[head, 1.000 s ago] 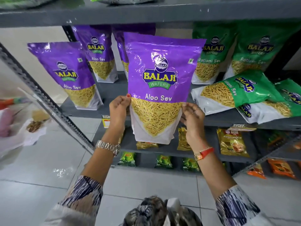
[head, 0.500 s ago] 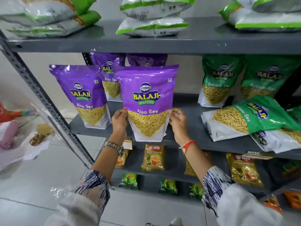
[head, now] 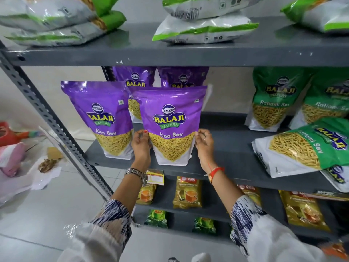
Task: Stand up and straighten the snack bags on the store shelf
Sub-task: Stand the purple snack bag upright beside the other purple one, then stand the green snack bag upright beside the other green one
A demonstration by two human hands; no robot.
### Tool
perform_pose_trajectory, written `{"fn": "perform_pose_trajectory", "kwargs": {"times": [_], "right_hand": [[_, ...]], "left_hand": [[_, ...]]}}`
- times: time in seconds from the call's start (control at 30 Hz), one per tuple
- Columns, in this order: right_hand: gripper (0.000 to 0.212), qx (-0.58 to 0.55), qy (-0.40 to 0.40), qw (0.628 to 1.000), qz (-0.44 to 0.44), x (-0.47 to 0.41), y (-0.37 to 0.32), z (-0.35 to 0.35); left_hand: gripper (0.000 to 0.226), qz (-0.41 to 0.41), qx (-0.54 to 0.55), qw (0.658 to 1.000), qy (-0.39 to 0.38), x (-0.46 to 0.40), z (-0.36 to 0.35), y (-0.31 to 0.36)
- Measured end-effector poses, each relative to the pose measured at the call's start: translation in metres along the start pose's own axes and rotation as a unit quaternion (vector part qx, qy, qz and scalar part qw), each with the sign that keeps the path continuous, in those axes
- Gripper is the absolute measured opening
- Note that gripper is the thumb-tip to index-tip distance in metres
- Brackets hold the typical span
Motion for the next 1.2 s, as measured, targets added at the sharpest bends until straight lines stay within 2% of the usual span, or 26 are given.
{"fn": "perform_pose_trajectory", "kwargs": {"times": [0.07, 0.2, 0.33, 0.4, 0.5, 0.57, 0.7, 0.8, 0.87, 1.0, 1.13, 1.2], "right_hand": [[0.017, 0.002, 0.006, 1.000, 0.003, 0.001, 0.002, 0.001], [0.011, 0.007, 0.002, 1.000, 0.022, 0.010, 0.006, 0.006], [0.016, 0.000, 0.085, 0.996, 0.029, 0.024, 0.008, 0.037], [0.020, -0.025, 0.159, 0.986, 0.040, 0.032, 0.001, 0.066], [0.025, -0.063, 0.304, 0.949, 0.058, 0.042, -0.016, 0.125], [0.025, -0.096, 0.373, 0.920, 0.070, 0.047, -0.025, 0.165], [0.025, -0.151, 0.461, 0.870, 0.091, 0.057, -0.036, 0.238], [0.022, -0.121, 0.533, 0.834, 0.071, 0.067, -0.035, 0.286], [0.015, -0.114, 0.519, 0.846, 0.029, 0.064, -0.026, 0.299], [0.022, -0.143, 0.458, 0.876, -0.059, 0.053, -0.014, 0.310], [0.015, -0.171, 0.433, 0.882, -0.070, 0.053, -0.013, 0.317], [0.018, -0.168, 0.429, 0.885, -0.062, 0.053, -0.020, 0.323]], "left_hand": [[0.020, -0.031, -0.017, 0.999, 0.012, 0.004, 0.000, 0.002], [0.020, -0.137, -0.023, 0.983, 0.120, 0.036, 0.002, 0.004], [0.024, -0.240, -0.106, 0.949, 0.175, 0.071, -0.011, -0.003], [0.019, -0.284, -0.138, 0.937, 0.150, 0.087, -0.030, -0.005], [0.016, -0.331, -0.133, 0.934, 0.032, 0.108, -0.078, -0.008], [0.019, -0.335, -0.144, 0.930, -0.042, 0.121, -0.116, -0.011], [0.018, -0.263, -0.193, 0.923, -0.203, 0.132, -0.206, -0.039], [0.026, -0.190, -0.245, 0.899, -0.310, 0.136, -0.277, -0.067], [0.026, -0.131, -0.273, 0.890, -0.341, 0.135, -0.310, -0.081], [0.026, -0.071, -0.340, 0.856, -0.382, 0.133, -0.376, -0.107], [0.027, 0.014, -0.418, 0.780, -0.466, 0.136, -0.416, -0.135], [0.024, 0.057, -0.406, 0.772, -0.486, 0.140, -0.421, -0.135]]}}
Point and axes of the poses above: each hand's wrist, its own x-axis away from the middle knuckle, its own z-axis out of the back of the hand, y = z × x, the point moved 6 cm from there along -x, towards the middle knuckle, and after that the axes turned 1 degree about -z, right-handed, at the moved point
